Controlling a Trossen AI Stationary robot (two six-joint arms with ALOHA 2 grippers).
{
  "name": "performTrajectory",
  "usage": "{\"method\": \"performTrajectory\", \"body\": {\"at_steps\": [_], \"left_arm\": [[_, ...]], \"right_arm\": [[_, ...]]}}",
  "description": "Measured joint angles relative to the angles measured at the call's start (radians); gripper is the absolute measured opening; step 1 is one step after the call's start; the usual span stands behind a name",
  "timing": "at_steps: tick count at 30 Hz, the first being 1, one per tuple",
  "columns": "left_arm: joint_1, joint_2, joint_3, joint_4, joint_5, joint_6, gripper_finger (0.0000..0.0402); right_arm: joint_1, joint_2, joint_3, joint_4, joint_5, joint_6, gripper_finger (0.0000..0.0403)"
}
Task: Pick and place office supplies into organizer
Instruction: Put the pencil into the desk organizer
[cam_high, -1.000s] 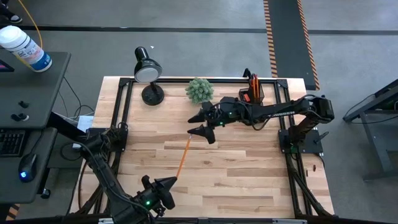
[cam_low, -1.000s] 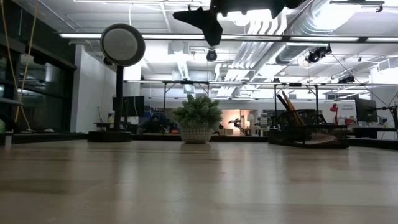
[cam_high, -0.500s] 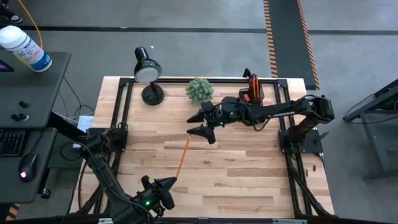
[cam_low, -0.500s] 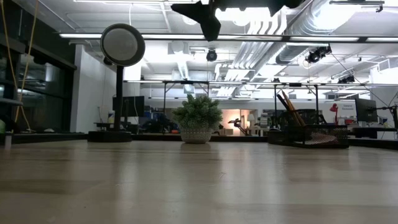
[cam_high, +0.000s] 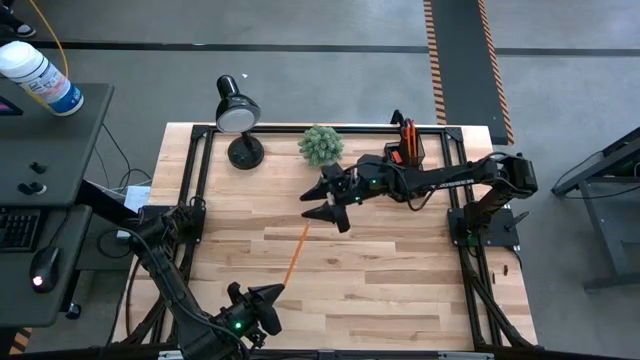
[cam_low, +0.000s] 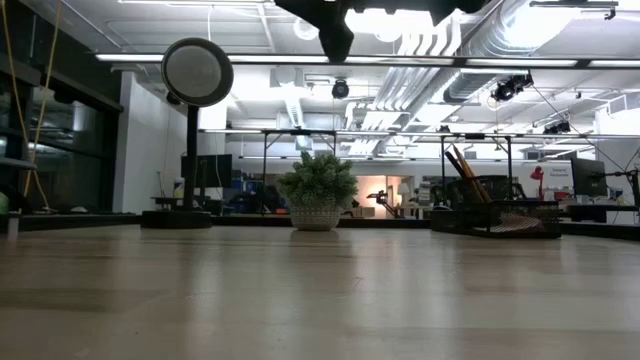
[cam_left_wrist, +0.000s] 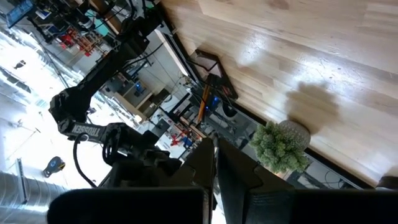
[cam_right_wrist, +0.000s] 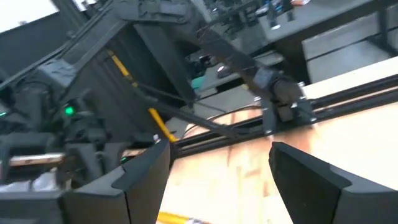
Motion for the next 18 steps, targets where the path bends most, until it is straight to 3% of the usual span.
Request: {"method": "performTrajectory", "body": {"at_steps": [8, 18], "left_arm": [[0.0, 0.0, 0.0, -0.003, -0.005, 0.001, 0.0], [0.0, 0.0, 0.0, -0.011, -0.007, 0.001, 0.0]], "right_arm": [[-0.006, 0.001, 0.001, -0.119, -0.048, -0.014, 0.0264], [-0.004, 0.001, 0.001, -0.138, -0.094, -0.023, 0.0263]]}}
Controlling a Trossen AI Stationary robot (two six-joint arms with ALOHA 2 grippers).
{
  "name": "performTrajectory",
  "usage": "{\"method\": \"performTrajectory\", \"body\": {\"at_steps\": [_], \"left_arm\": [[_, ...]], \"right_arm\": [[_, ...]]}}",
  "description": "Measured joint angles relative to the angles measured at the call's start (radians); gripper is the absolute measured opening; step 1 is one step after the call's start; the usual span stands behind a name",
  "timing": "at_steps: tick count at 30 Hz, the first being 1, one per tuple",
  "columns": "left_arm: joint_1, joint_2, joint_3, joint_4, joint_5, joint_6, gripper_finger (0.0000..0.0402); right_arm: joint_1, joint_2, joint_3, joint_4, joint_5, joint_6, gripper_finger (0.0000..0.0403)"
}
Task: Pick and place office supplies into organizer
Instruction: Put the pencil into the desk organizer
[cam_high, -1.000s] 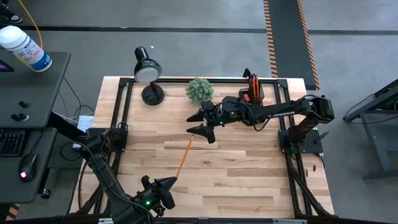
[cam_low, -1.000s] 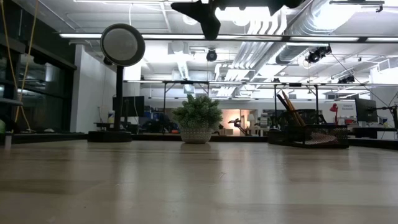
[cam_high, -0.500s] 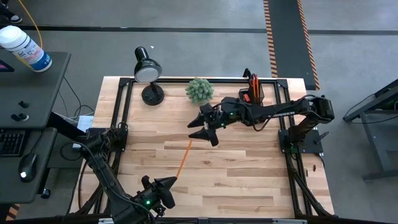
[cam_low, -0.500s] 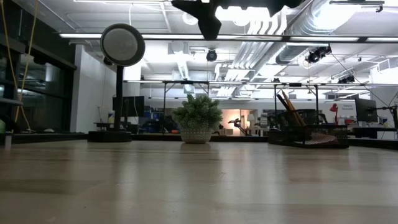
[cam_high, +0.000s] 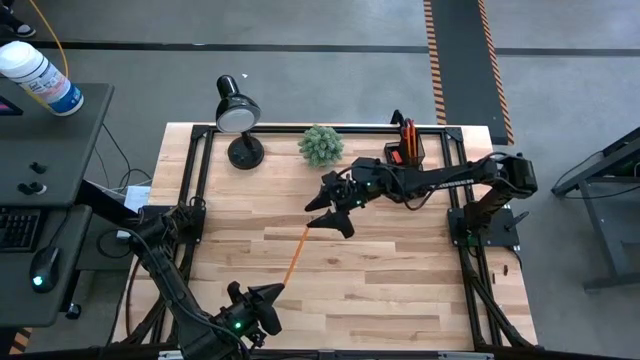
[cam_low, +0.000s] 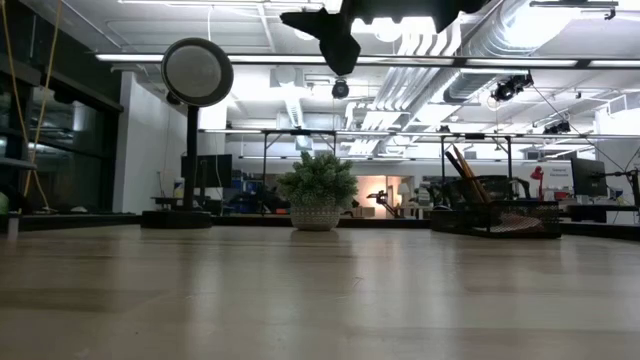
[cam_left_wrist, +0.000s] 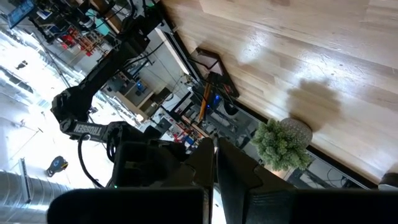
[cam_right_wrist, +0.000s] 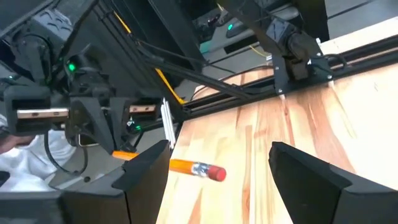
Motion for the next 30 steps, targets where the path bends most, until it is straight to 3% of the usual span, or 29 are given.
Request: {"method": "performTrajectory", "body": {"at_steps": [17, 24, 30], "left_arm": [[0.0, 0.0, 0.0, -0.002, 0.0, -0.001, 0.0], [0.0, 0.0, 0.0, -0.002, 0.0, -0.001, 0.0], [0.0, 0.0, 0.0, -0.002, 0.0, -0.001, 0.0]], "right_arm": [[0.058, 0.0, 0.0, 0.008, -0.064, -0.041, 0.0247], [0.076, 0.0, 0.0, 0.035, -0.062, -0.048, 0.0212], [0.093, 0.0, 0.0, 0.04, -0.052, -0.071, 0.0155]]}}
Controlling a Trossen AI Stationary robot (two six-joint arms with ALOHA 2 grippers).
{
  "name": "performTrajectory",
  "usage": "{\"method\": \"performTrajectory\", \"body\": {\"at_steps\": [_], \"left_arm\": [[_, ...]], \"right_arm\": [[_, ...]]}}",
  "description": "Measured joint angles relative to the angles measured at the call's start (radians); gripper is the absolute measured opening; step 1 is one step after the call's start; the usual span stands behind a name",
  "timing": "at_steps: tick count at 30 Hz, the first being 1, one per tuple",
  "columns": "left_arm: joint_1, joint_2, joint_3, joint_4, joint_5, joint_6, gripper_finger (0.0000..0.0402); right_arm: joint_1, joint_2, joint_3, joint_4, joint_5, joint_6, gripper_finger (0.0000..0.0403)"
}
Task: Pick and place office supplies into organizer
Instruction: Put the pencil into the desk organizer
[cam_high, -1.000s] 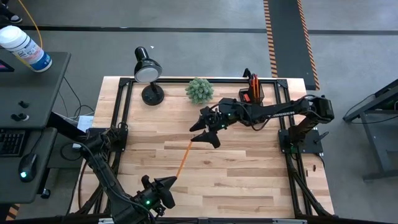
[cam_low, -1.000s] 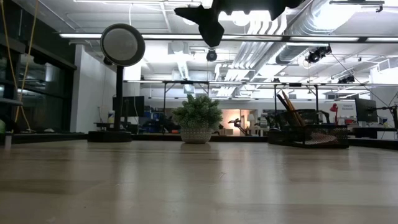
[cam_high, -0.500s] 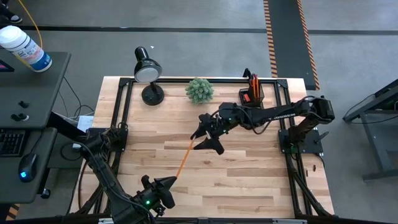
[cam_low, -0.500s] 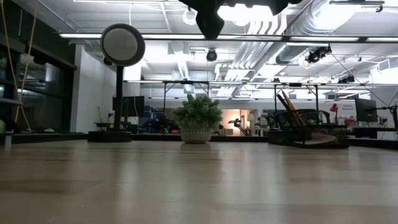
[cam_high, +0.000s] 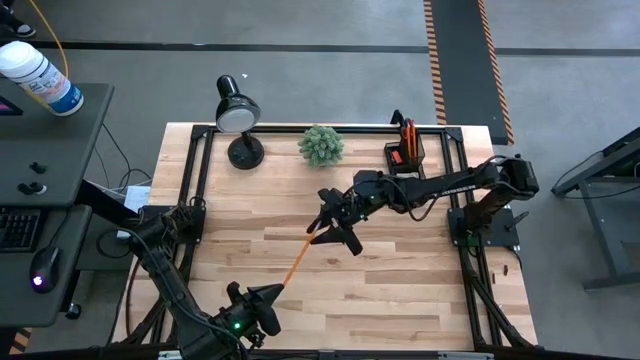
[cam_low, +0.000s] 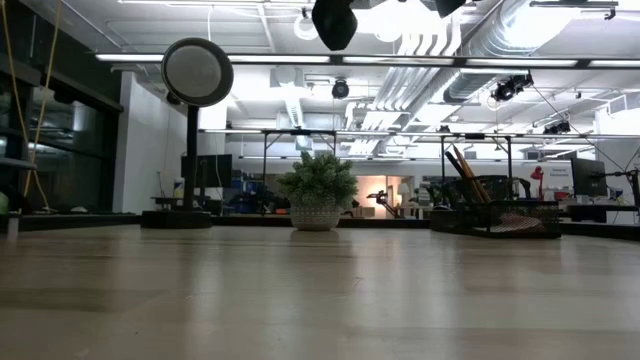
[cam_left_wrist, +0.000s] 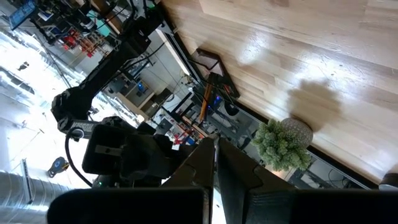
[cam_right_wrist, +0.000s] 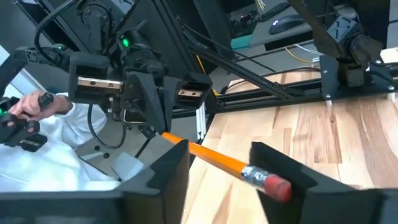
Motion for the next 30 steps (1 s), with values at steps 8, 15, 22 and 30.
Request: {"method": "performTrajectory", "body": {"at_steps": [8, 15, 22, 30], "left_arm": [[-0.001, 0.001, 0.0, -0.001, -0.006, 0.0, 0.0], [0.0, 0.001, 0.0, -0.005, -0.01, -0.001, 0.0], [0.0, 0.001, 0.0, -0.007, 0.014, -0.048, 0.0], [0.0, 0.001, 0.0, -0.012, 0.09, -0.165, 0.0]], "right_arm": [[0.02, -0.001, 0.001, 0.032, 0.0, -0.058, 0.003], [0.023, 0.0, 0.001, 0.019, 0.062, -0.098, 0.002], [0.016, -0.039, 0.0, -0.049, 0.178, -0.15, 0.0014], [-0.034, -0.254, 0.0, -0.378, 0.572, -0.213, 0.0014]]}}
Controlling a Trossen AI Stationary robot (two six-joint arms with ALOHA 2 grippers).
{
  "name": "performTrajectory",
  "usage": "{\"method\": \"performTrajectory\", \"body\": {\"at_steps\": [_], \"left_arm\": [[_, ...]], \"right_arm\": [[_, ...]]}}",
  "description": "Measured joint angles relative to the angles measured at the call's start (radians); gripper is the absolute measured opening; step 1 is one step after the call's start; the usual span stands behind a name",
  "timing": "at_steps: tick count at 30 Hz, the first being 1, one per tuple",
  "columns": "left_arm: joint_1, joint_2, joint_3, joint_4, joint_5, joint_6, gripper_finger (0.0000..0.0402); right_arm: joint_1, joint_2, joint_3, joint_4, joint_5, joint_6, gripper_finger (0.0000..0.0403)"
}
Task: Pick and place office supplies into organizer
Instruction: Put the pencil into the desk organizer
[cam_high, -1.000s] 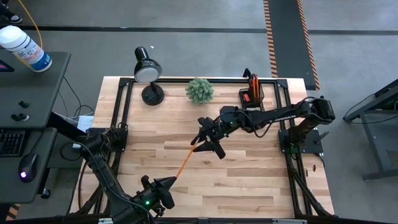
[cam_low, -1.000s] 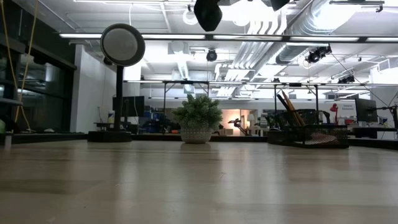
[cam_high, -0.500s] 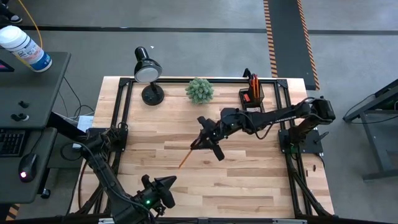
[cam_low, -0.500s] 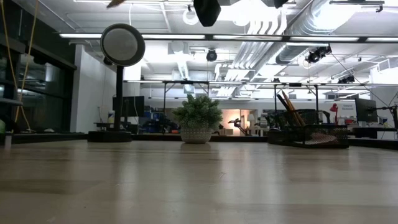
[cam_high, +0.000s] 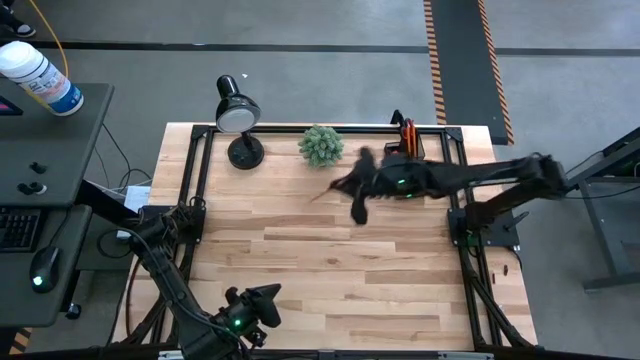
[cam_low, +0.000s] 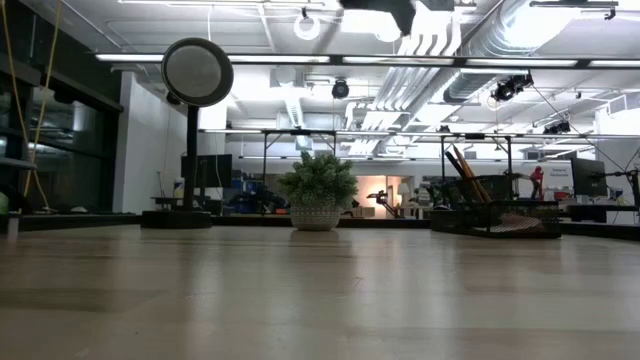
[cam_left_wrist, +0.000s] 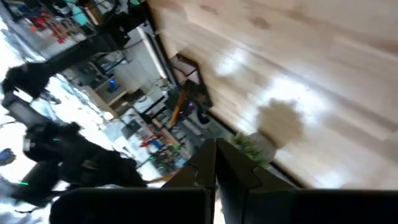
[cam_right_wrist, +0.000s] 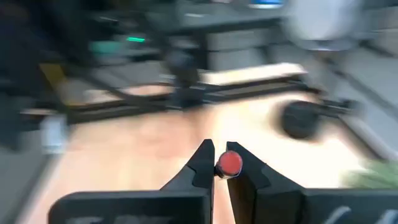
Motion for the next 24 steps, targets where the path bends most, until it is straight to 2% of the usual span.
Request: {"method": "performTrajectory", "body": {"at_steps": [6, 12, 18, 21, 24], "left_arm": [[0.001, 0.0, 0.0, 0.0, 0.046, -0.065, 0.0], [0.004, 0.0, 0.0, 0.0, 0.047, -0.076, 0.0], [0.043, 0.0, 0.0, 0.001, 0.047, -0.074, 0.0], [0.071, 0.0, 0.0, 0.002, 0.051, -0.073, 0.0], [0.099, 0.0, 0.0, 0.002, 0.083, -0.073, 0.0]], "right_arm": [[-0.031, -0.221, 0.0, -0.33, 0.322, 0.061, 0.0014], [-0.088, -0.402, 0.0, -0.593, 0.525, 0.176, 0.0014], [-0.217, -0.458, 0.0, -0.719, 0.59, 0.224, 0.0014], [-0.316, -0.437, 0.0, -0.771, 0.569, 0.238, 0.0014], [-0.417, -0.399, 0.0, -0.82, 0.495, 0.246, 0.0014]]}}
